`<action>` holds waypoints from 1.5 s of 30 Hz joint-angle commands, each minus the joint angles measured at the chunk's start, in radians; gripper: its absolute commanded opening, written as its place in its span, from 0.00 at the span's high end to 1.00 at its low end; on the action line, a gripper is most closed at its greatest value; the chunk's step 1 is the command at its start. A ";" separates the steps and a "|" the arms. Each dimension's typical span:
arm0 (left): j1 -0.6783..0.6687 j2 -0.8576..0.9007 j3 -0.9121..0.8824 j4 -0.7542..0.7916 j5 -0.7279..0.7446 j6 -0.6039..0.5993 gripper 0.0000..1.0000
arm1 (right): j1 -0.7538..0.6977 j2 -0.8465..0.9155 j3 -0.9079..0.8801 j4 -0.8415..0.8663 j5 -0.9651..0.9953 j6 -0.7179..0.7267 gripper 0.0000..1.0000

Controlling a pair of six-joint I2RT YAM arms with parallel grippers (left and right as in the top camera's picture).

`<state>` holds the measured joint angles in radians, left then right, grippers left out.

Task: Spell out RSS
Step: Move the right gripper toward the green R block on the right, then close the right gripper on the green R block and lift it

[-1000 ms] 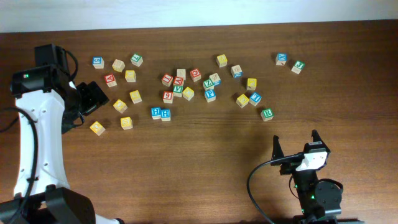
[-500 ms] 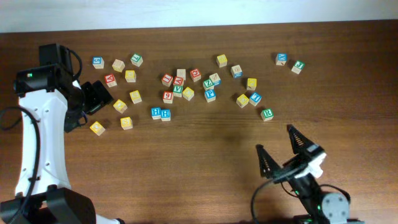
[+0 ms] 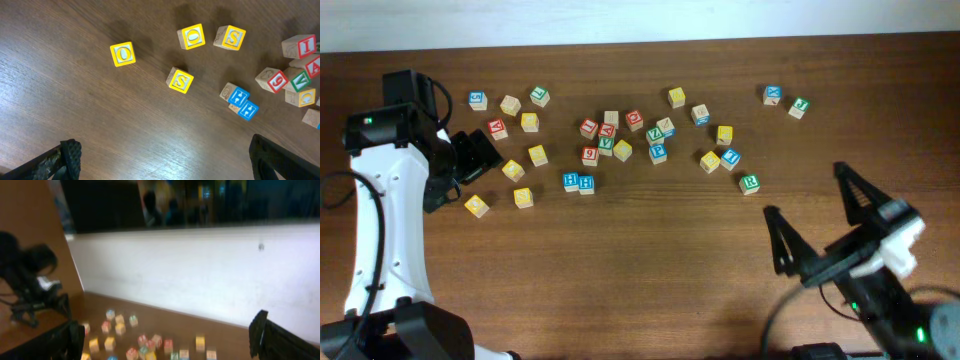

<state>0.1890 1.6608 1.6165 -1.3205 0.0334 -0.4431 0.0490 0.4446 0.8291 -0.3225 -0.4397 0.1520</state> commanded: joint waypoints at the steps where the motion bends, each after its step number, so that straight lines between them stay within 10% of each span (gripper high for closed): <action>1: -0.001 0.000 0.002 0.001 0.004 -0.009 0.01 | -0.005 0.201 0.127 -0.202 0.005 -0.021 0.02; 9: -0.001 0.000 0.002 0.001 0.004 -0.009 0.01 | -0.005 0.581 0.227 -0.234 -0.481 -0.014 0.02; 17: -0.001 0.000 0.002 0.002 0.004 -0.009 0.01 | -0.005 0.882 0.254 -0.378 -0.152 0.065 0.02; 25: -0.001 0.000 0.002 0.002 0.004 -0.009 0.01 | -0.004 1.384 0.697 -0.761 0.454 -0.017 0.04; 27: -0.001 0.000 0.002 0.002 0.004 -0.009 0.01 | -0.004 1.455 0.696 -0.765 0.478 -0.022 0.06; 29: -0.001 0.000 0.002 0.002 0.004 -0.009 0.01 | -0.004 1.508 0.696 -0.750 0.476 -0.089 0.30; 42: -0.001 0.000 0.002 0.002 0.004 -0.009 0.01 | 0.076 1.623 0.645 -0.636 0.426 -0.223 0.27; 45: -0.001 0.000 0.002 0.002 0.004 -0.009 0.01 | 0.075 1.623 0.624 -0.629 0.425 -0.223 0.49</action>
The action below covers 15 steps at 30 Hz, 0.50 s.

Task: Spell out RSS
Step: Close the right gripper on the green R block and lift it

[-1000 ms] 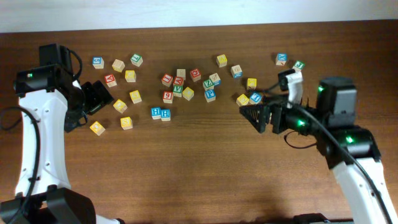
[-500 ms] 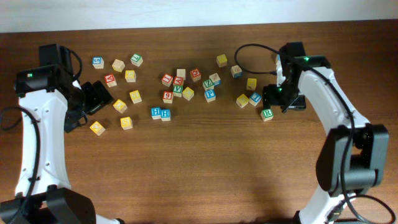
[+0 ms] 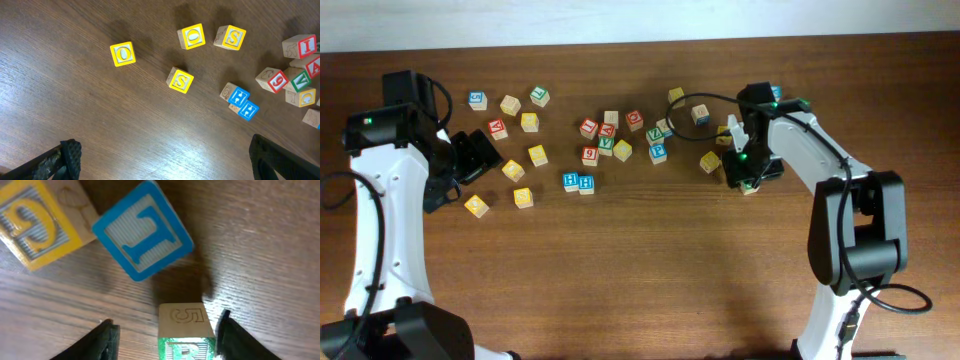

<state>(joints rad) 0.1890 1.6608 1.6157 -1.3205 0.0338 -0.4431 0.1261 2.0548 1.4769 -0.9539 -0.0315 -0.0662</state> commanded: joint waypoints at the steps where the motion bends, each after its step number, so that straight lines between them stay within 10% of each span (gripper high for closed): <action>1: -0.001 0.000 0.003 0.002 0.003 -0.009 0.01 | -0.002 0.013 -0.032 0.005 0.017 -0.005 0.49; 15: -0.001 0.000 0.003 0.002 0.003 -0.009 0.01 | 0.001 0.011 -0.027 0.005 -0.031 0.048 0.67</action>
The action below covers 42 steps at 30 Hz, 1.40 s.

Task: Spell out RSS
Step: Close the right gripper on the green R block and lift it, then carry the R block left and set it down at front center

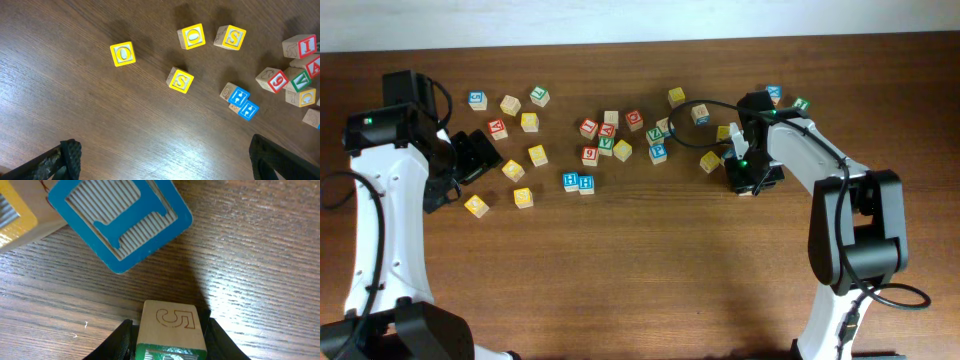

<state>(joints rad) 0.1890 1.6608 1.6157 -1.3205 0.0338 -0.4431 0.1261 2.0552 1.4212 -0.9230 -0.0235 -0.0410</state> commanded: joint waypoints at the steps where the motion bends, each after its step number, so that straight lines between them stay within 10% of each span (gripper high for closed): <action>1: -0.001 0.000 0.003 0.001 0.003 -0.009 0.01 | 0.007 0.008 0.057 -0.059 -0.070 0.023 0.67; 7: -0.001 0.000 0.003 0.002 0.003 -0.009 0.01 | 0.177 0.003 0.218 -0.245 -0.143 0.121 0.67; 10: -0.001 0.000 0.003 0.002 0.003 -0.009 0.01 | 0.206 0.003 0.217 -0.243 0.167 0.341 0.55; 23: -0.001 0.000 0.003 0.002 0.003 -0.009 0.01 | 0.103 0.013 0.045 -0.061 0.000 0.237 0.37; 42: -0.001 0.000 0.003 0.002 0.003 -0.009 0.01 | 0.103 0.011 0.024 0.009 -0.023 0.413 0.73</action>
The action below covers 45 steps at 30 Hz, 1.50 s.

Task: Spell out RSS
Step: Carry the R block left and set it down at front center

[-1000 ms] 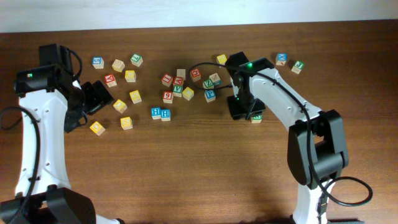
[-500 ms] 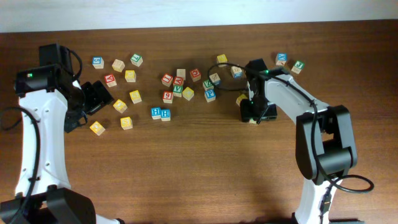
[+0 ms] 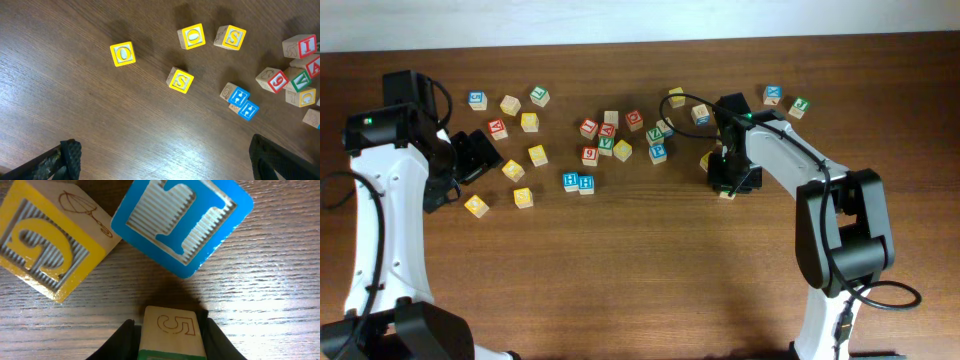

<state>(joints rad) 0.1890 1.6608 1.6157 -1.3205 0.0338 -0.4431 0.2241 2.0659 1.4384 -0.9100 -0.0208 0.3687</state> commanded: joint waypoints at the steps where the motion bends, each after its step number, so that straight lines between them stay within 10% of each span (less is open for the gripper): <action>1: -0.001 0.000 0.003 0.002 0.003 -0.009 0.01 | 0.005 0.000 0.014 -0.011 -0.035 0.003 0.74; 3: -0.001 0.000 0.003 0.001 0.003 -0.009 0.01 | 0.011 -0.001 0.039 -0.029 -0.040 0.003 0.87; 23: -0.001 0.000 0.003 0.001 0.003 -0.009 0.01 | 0.548 0.070 0.166 0.106 0.039 0.235 0.80; 42: -0.001 0.000 0.003 0.002 0.003 -0.009 0.01 | 0.553 0.094 0.166 0.118 0.033 0.328 0.77; 45: -0.001 0.000 0.003 0.002 0.003 -0.009 0.01 | 0.552 0.094 0.170 0.117 0.033 0.328 0.64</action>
<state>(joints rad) 0.1890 1.6608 1.6157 -1.3205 0.0338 -0.4431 0.7761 2.1578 1.5932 -0.7918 0.0036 0.6846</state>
